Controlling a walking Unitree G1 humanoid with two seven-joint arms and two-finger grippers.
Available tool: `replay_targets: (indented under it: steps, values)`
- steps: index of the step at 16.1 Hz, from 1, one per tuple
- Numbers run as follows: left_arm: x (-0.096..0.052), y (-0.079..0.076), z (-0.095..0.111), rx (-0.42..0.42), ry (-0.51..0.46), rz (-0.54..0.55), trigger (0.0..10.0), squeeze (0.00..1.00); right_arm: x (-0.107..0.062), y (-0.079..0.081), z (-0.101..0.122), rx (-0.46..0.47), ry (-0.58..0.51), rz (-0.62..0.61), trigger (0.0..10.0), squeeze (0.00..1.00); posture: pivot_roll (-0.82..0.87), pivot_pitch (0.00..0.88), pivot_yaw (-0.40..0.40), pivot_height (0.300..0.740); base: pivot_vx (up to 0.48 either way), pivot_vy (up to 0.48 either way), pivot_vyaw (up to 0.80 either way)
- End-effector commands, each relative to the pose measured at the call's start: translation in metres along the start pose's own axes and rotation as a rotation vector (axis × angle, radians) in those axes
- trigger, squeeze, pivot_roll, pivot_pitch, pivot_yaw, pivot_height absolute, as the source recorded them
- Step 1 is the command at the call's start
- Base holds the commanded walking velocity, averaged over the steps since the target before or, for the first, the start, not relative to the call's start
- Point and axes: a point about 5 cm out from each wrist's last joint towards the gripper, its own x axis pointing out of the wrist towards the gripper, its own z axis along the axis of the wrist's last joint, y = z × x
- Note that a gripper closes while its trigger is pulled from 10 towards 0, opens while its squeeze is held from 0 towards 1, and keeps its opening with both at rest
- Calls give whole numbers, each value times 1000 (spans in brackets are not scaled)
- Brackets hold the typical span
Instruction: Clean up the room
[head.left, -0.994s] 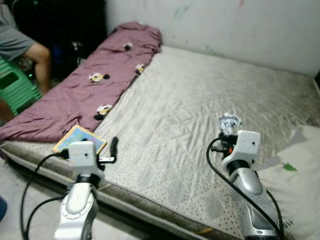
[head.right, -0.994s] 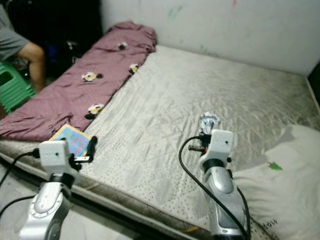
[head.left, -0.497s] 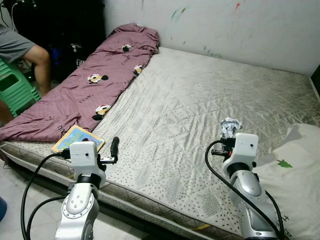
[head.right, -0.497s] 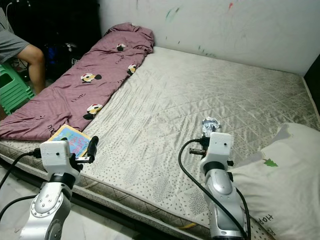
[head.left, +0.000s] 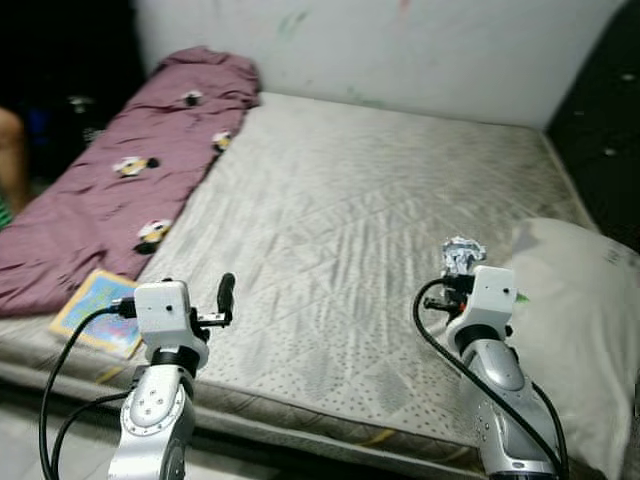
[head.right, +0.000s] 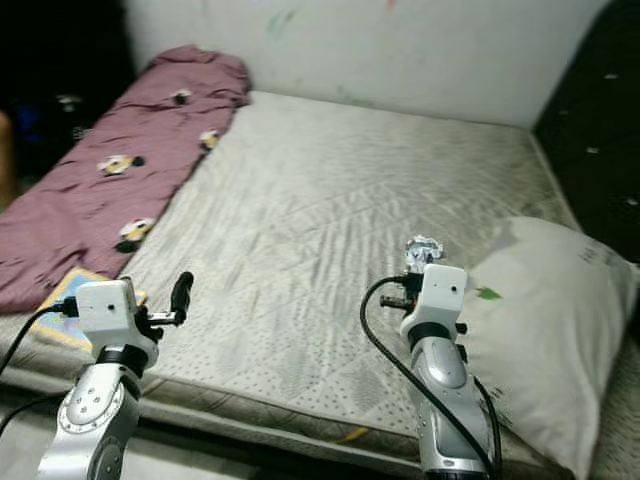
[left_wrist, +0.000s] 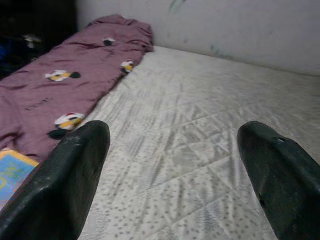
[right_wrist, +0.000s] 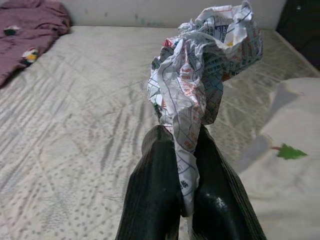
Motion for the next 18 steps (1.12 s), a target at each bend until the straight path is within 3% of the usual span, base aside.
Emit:
replay_targets:
  steps: [1,7,10,12,18]
  values:
    - [1,0,2,-3,-1,2,10000,0,2,-2,0,-2,11,1,10000,0,-45,15,-19,740,0,0,-800]
    - [2,0,0,-8,10,-1,10000,0,3,-3,0,-5,10,0,10000,0,-47,12,-17,740,0,0,-800]
    - [4,0,0,-9,11,-2,10000,0,5,-2,0,-17,12,-4,10000,0,-44,18,-19,740,0,326,0]
    - [3,0,0,-11,10,-1,10000,0,5,-2,0,-13,14,-3,10000,0,-43,16,-19,740,0,381,-800]
    - [3,-1,0,-15,10,-4,10000,0,6,-2,0,-4,18,1,10000,0,-47,20,-20,740,0,408,0]
